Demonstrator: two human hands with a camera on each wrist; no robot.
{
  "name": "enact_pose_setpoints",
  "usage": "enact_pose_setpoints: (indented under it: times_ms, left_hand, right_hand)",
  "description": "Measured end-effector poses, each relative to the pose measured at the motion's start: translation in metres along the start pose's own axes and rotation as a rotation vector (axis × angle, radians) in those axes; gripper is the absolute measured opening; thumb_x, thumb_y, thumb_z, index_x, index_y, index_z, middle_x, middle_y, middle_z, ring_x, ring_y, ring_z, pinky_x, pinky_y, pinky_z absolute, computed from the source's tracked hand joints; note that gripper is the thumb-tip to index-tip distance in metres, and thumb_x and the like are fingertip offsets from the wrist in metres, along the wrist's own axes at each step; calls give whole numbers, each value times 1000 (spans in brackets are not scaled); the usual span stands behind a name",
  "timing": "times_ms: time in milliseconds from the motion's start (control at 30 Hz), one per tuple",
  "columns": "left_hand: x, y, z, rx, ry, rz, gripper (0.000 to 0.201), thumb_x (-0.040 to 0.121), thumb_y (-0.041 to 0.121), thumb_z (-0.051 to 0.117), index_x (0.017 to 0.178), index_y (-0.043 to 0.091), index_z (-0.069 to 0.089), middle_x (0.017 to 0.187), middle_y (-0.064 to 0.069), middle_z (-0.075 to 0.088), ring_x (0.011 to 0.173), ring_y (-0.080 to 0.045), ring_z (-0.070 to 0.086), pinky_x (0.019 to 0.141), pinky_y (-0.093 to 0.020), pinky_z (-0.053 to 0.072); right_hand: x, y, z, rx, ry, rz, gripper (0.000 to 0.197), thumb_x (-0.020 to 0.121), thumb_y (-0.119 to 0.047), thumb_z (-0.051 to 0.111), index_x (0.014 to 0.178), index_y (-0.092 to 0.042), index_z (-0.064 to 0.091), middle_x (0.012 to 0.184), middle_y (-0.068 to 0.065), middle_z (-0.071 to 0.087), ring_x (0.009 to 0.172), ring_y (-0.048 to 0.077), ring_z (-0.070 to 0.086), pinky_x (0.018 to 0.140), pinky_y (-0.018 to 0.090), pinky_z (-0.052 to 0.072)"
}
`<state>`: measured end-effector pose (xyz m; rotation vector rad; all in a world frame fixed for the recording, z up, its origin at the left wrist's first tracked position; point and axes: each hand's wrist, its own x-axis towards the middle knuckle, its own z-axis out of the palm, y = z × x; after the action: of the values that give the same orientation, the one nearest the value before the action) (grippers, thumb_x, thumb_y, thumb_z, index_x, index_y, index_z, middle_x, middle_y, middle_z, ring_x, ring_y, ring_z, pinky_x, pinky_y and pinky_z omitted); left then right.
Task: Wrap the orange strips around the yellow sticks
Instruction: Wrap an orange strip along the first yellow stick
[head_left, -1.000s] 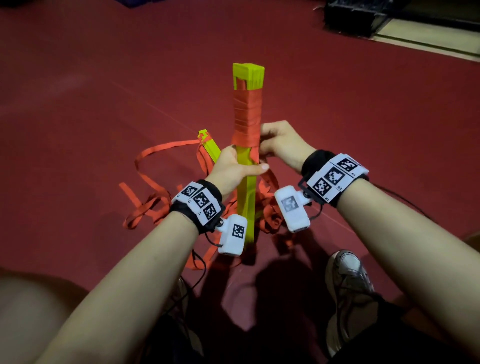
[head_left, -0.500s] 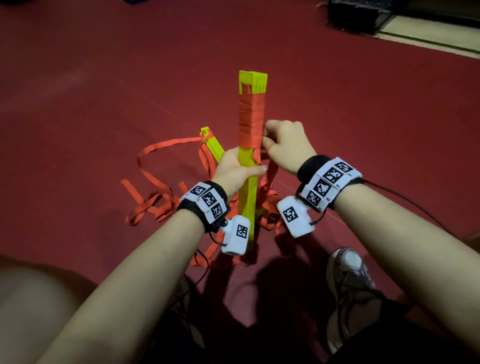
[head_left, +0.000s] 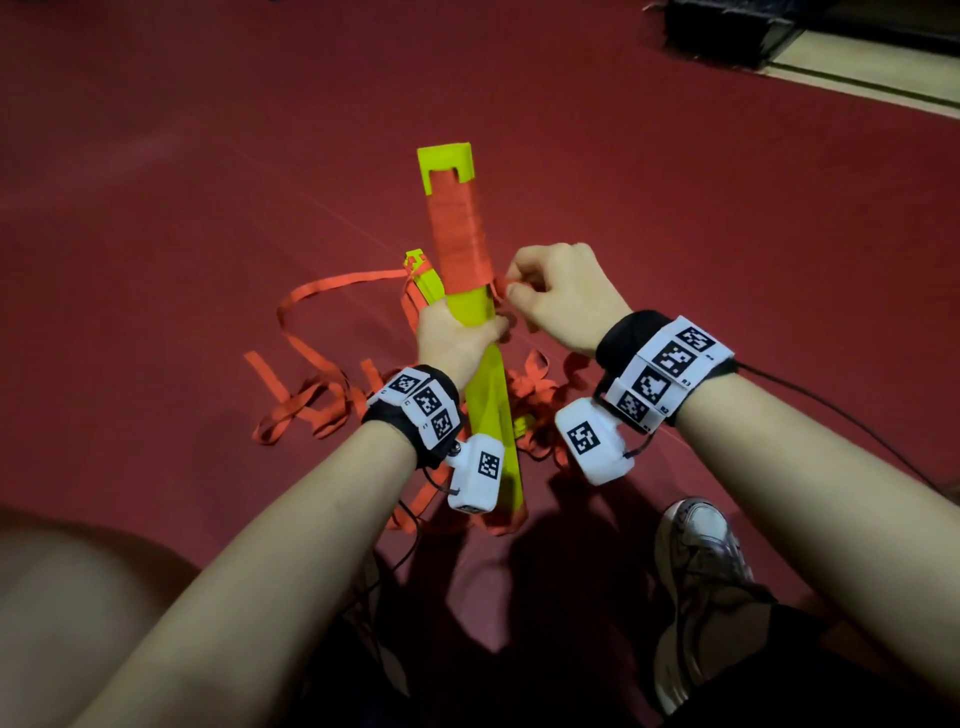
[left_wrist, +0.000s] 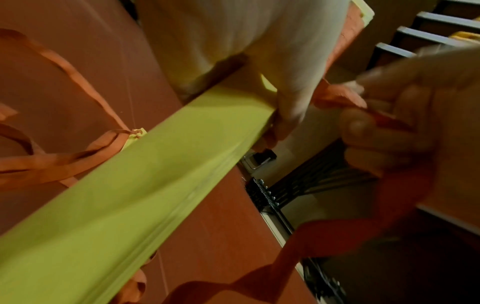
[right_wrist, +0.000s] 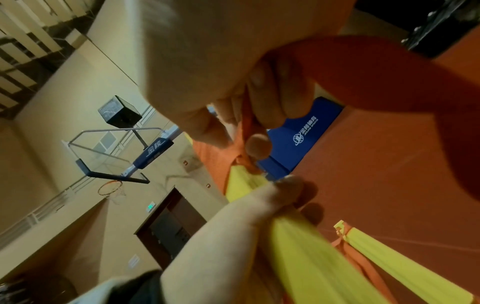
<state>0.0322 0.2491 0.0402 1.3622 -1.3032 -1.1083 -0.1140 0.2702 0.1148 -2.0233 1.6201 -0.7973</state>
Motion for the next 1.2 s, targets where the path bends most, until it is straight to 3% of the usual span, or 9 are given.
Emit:
enact_pose_setpoints:
  times_ms: [133,267,333,500,667,900,1000,1100,1200]
  left_hand:
    - [-13,6,7,310,127,32,6,79,11,73,79,11,67,70,-4,63,75,-34,62,61,-30,37]
    - [-16,4,13,388,120,66,52,87,18,65,136,11,53,105,-21,70,103,-44,63,77,-37,45]
    - [-17,2,15,419,38,109,65,86,26,71,143,11,43,106,-19,71,103,-41,64,76,-37,47]
    - [-10,9,11,344,-314,32,63,77,7,70,133,6,42,105,-17,62,101,-35,62,89,-44,51]
    - [5,15,-5,159,-571,-16,36,91,-21,51,112,7,55,83,-1,61,70,-1,64,67,-16,50]
    - [0,9,-2,104,-424,78,42,79,-10,78,109,15,62,94,-3,68,84,-13,65,85,-23,55]
    - [-1,7,-2,218,-332,132,40,70,6,90,85,31,62,73,9,63,64,0,56,65,-19,49]
    - [-6,6,-3,282,-229,157,41,67,14,93,67,24,53,52,16,48,50,0,41,50,-13,33]
    - [-11,7,1,368,-159,190,44,65,22,92,69,16,49,57,10,46,54,-8,39,51,-26,32]
  right_hand:
    - [-3,-7,17,-121,71,70,47,77,-65,66,68,-22,50,68,5,62,69,29,58,66,38,48]
    - [-1,-6,22,-237,139,130,39,84,-53,70,77,-23,47,88,12,66,87,37,61,71,37,44]
    - [3,2,17,-243,147,152,33,84,-47,70,79,-24,48,92,14,67,93,40,62,73,37,44]
    - [6,23,5,-155,156,177,39,74,-51,70,62,-24,44,74,7,66,79,37,63,75,40,52]
    - [4,39,-8,-29,163,115,25,81,-31,79,69,-17,63,60,-1,69,60,16,64,75,36,53]
    - [2,30,0,-124,149,110,15,81,-27,64,69,-18,60,66,2,69,70,29,62,81,39,51]
    - [-2,20,7,-142,94,69,9,76,-28,54,72,-20,53,70,10,64,72,39,58,71,39,49]
    - [-5,17,7,-96,20,38,26,73,-45,56,80,-21,61,67,5,61,65,30,56,64,40,49]
    - [-4,19,5,-94,38,40,31,81,-49,69,82,-19,64,67,2,63,65,26,57,66,41,50]
